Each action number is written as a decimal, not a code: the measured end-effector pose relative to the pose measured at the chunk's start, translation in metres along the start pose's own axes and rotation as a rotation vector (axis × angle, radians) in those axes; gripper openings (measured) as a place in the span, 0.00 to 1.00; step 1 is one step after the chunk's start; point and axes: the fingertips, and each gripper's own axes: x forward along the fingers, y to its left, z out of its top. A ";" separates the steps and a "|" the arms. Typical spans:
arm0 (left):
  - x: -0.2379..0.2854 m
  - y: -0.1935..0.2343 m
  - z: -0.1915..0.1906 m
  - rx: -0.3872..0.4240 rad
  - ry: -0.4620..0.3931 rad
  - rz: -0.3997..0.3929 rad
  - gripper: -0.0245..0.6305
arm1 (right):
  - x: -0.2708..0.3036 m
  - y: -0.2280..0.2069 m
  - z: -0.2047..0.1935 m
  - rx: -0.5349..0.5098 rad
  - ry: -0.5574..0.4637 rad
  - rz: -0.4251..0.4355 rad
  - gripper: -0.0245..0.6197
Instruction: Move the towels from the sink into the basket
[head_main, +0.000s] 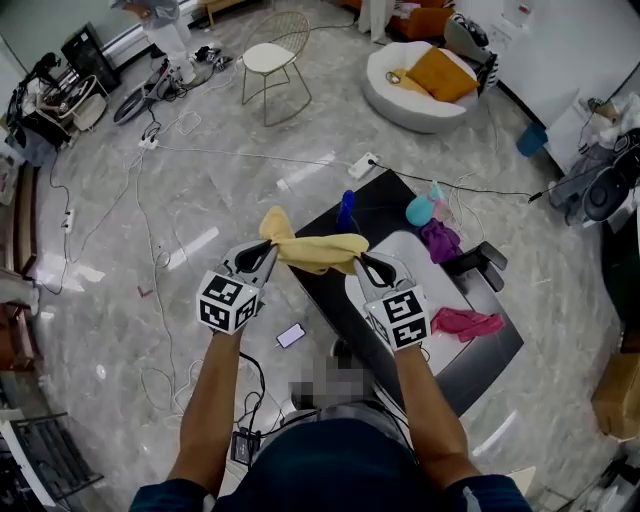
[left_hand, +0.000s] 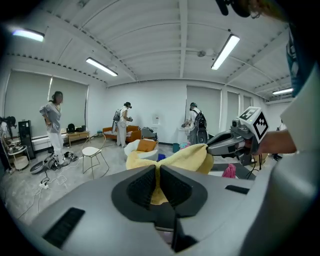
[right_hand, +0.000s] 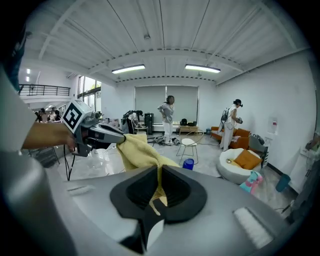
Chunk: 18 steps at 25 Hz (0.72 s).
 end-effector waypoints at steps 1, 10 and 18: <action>-0.005 -0.003 0.004 0.005 -0.007 -0.003 0.09 | -0.006 0.002 0.005 -0.005 -0.008 -0.006 0.09; -0.054 -0.025 0.027 0.044 -0.065 -0.029 0.09 | -0.049 0.027 0.039 -0.044 -0.070 -0.064 0.09; -0.112 -0.060 0.045 0.093 -0.138 -0.069 0.08 | -0.111 0.065 0.065 -0.097 -0.123 -0.137 0.09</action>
